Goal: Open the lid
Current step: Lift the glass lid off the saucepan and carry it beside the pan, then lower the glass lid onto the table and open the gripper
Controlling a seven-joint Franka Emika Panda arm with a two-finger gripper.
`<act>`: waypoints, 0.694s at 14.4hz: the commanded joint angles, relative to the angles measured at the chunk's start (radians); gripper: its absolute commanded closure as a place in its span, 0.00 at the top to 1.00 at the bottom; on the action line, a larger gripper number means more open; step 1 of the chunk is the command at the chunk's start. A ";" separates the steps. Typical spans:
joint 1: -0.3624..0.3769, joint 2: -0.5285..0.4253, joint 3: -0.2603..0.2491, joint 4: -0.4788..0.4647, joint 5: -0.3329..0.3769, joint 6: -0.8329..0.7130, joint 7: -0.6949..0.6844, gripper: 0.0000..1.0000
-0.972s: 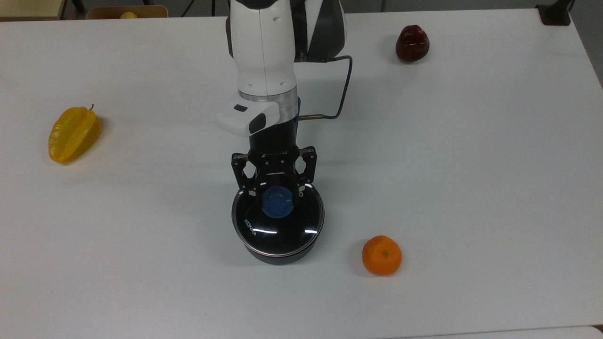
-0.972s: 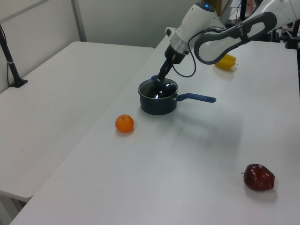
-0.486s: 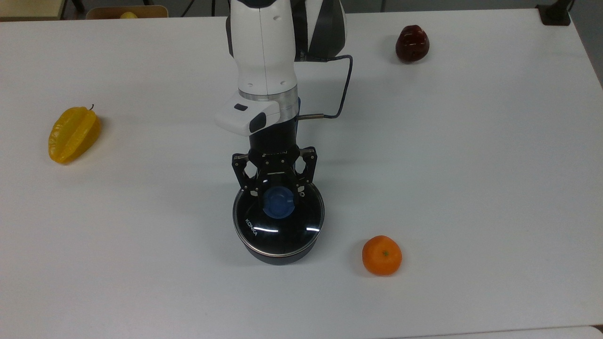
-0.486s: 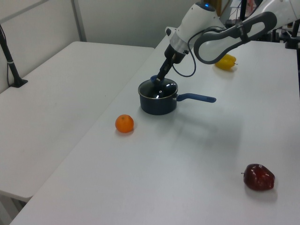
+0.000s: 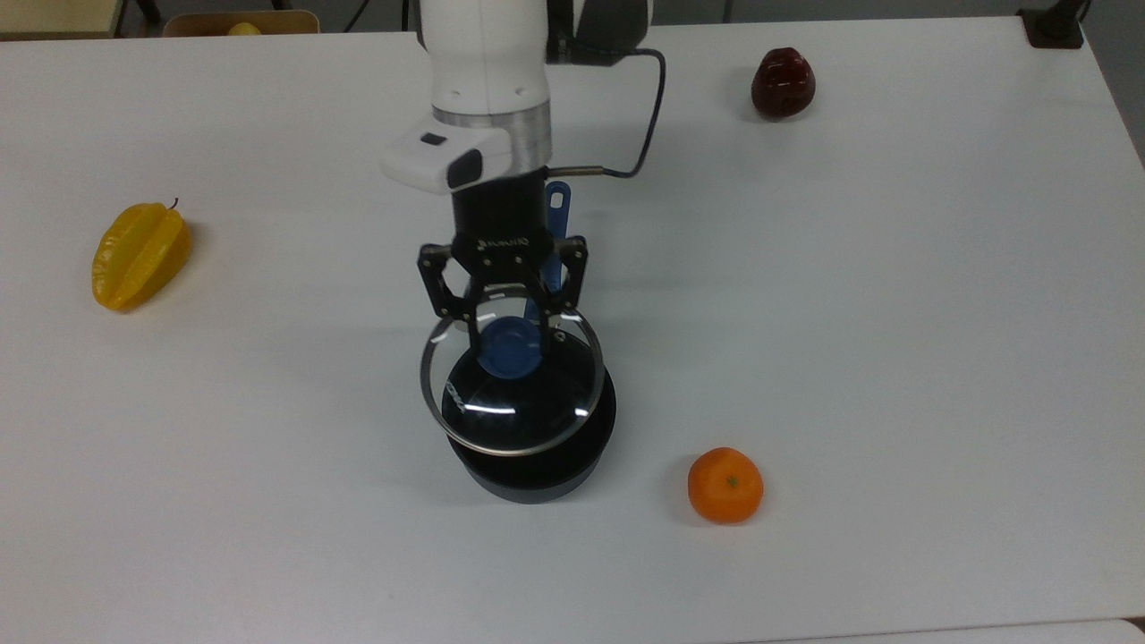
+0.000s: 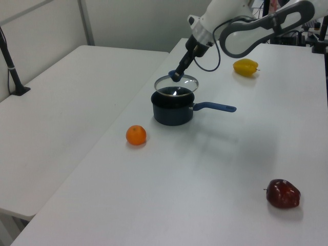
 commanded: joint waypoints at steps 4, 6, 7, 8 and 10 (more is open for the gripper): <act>-0.162 -0.276 -0.005 -0.371 0.003 0.001 0.018 0.34; -0.204 -0.282 -0.005 -0.430 0.003 0.001 0.015 0.34; -0.222 -0.274 -0.005 -0.448 0.003 0.002 0.012 0.34; -0.236 -0.265 -0.005 -0.459 0.003 0.004 0.010 0.34; -0.238 -0.262 -0.005 -0.490 0.001 0.005 0.010 0.34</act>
